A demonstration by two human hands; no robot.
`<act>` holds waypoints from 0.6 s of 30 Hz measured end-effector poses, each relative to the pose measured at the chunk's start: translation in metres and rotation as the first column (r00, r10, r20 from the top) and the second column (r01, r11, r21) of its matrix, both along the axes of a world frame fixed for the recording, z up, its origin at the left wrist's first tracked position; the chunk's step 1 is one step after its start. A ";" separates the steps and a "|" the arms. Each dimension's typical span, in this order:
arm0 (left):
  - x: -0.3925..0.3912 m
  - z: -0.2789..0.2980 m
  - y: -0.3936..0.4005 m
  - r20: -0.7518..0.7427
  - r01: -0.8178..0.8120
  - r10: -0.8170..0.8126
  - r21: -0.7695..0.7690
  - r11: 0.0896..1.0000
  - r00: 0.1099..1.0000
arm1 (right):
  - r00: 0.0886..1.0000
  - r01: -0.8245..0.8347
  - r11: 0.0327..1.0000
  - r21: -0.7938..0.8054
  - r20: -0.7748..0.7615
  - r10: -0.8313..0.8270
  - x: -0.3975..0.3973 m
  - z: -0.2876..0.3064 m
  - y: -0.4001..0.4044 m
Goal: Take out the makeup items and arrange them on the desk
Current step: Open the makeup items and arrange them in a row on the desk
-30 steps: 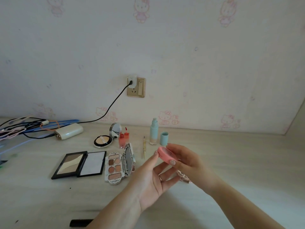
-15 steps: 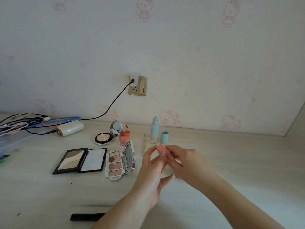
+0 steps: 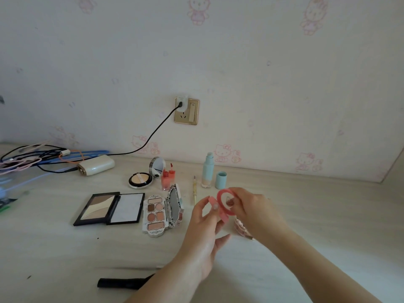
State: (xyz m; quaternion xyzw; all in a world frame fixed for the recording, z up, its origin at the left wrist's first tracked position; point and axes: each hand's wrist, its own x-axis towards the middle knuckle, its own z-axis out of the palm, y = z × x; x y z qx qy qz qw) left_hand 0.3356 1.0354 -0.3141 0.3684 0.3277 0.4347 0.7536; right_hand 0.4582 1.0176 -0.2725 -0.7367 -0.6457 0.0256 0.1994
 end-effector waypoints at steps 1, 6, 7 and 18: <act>-0.002 0.000 0.000 0.002 0.013 -0.013 -0.009 1.000 1.000 | 0.998 0.013 1.000 -0.016 -0.054 -0.013 0.003 0.003 0.000; -0.009 0.000 0.008 0.043 -0.013 0.021 -0.176 0.984 0.999 | 0.941 0.046 0.999 -0.024 -0.335 -0.052 0.024 -0.004 0.016; -0.011 -0.001 0.010 0.037 -0.030 0.039 -0.200 0.979 0.999 | 0.906 0.058 0.998 -0.024 -0.419 -0.063 0.028 -0.006 0.021; -0.026 -0.009 0.003 -0.126 -0.096 0.074 -0.183 0.978 0.989 | 0.932 -0.029 0.988 -0.153 -0.361 -0.029 0.023 -0.007 0.056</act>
